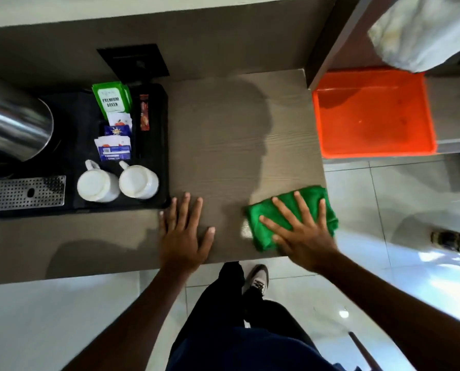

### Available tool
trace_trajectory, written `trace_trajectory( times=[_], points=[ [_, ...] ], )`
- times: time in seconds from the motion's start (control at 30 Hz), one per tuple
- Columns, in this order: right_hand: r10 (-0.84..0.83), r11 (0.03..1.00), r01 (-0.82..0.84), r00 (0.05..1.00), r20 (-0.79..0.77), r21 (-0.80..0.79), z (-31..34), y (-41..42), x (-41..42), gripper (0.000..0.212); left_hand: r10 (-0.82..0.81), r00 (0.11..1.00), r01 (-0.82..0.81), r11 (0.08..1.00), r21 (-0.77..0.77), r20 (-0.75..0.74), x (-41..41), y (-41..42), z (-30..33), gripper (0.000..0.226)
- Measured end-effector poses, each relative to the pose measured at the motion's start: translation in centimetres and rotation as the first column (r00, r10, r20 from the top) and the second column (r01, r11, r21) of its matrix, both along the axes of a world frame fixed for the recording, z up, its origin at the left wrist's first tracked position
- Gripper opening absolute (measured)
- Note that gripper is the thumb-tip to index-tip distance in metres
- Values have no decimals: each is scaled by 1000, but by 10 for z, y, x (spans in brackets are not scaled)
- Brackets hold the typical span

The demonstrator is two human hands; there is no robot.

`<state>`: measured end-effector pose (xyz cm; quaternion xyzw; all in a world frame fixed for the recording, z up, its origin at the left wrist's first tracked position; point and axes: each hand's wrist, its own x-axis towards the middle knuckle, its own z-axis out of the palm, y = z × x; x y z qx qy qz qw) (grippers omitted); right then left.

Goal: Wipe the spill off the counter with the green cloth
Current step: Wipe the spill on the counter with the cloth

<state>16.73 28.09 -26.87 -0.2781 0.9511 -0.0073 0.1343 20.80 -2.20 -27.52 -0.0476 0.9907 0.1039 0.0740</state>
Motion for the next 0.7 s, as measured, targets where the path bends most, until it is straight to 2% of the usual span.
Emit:
trace_trajectory(
  times=[0.07,0.2,0.33,0.4,0.47,0.57,0.7],
  points=[
    [-35,999,36,999,-5,32,-4,20,-39,56,-6,1000,6,1000,-7,8,-1,3,-1,75],
    [-263,965,263,964,34,-18,-7,-29,-144,55,-30,998,27,997,-71,-47,1,5,-6,73],
    [-309,950,310,950,41,-32,-4,-76,-178,56,-63,995,56,994,-90,-75,2,2,-10,73],
    [-248,967,248,969,12,-57,-5,-77,-142,57,-61,996,55,995,-82,-69,2,1,-11,73],
    [-174,979,170,985,-23,-117,-10,-65,-74,57,-59,996,54,996,-72,-72,4,0,-12,74],
    [-157,978,152,987,-22,-143,-11,-45,33,56,-52,997,49,997,-60,-52,3,1,-8,74],
    [-198,977,202,978,68,-62,-1,-33,63,54,-36,999,36,999,-31,17,2,5,2,77]
  ],
)
